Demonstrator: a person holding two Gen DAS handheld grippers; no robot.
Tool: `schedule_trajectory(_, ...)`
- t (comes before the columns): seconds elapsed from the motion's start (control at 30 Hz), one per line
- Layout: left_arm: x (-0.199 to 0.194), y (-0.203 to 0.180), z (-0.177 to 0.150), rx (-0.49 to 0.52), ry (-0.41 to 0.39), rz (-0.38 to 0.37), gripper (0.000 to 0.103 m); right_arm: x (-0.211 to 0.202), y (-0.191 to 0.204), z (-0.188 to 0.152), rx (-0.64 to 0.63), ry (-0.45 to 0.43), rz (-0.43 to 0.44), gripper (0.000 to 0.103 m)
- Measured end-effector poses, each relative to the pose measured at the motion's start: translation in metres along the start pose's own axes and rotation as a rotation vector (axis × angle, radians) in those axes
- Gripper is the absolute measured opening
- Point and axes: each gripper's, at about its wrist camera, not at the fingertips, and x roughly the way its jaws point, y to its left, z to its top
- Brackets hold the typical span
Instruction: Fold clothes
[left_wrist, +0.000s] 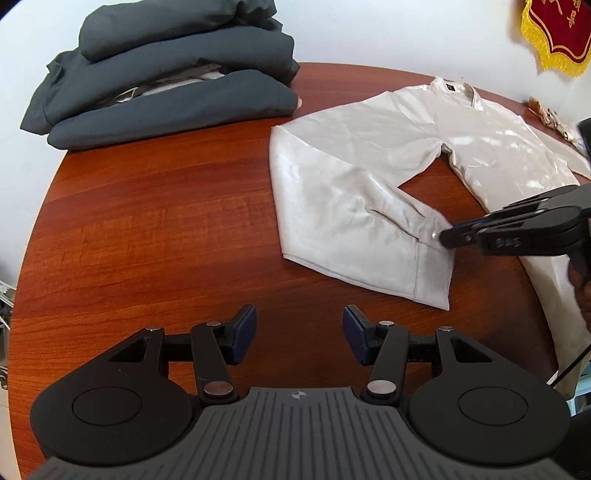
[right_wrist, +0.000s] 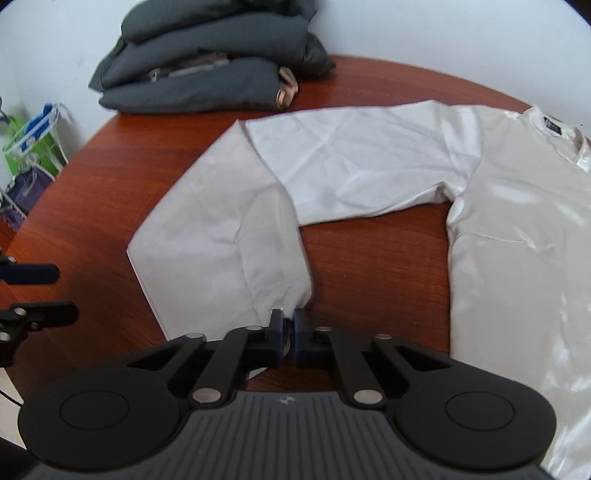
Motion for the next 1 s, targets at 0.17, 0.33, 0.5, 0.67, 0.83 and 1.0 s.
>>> schedule_trajectory(0.17,0.005,-0.006,-0.001,0.011,0.009,-0.022,0.055,-0.046,-0.015,0.001,0.074,-0.060,-0.011,0.005)
schedule_trajectory(0.33,0.010,-0.012,-0.003,0.022,0.019,-0.044,0.055,-0.098,-0.039,-0.004,0.131,-0.107,-0.056,0.005)
schedule_trajectory(0.5,0.016,-0.028,-0.003,0.047,0.025,-0.085,0.055,-0.148,-0.072,-0.012,0.172,-0.133,-0.132,0.005)
schedule_trajectory(0.67,0.021,-0.047,-0.002,0.073,0.028,-0.112,0.055,-0.184,-0.118,-0.026,0.218,-0.136,-0.224,0.005)
schedule_trajectory(0.83,0.020,-0.078,0.000,0.083,0.029,-0.134,0.055,-0.208,-0.161,-0.044,0.257,-0.136,-0.281,0.005)
schedule_trajectory(1.0,0.019,-0.114,0.003,0.094,0.029,-0.160,0.055,-0.230,-0.214,-0.065,0.321,-0.137,-0.301,0.005)
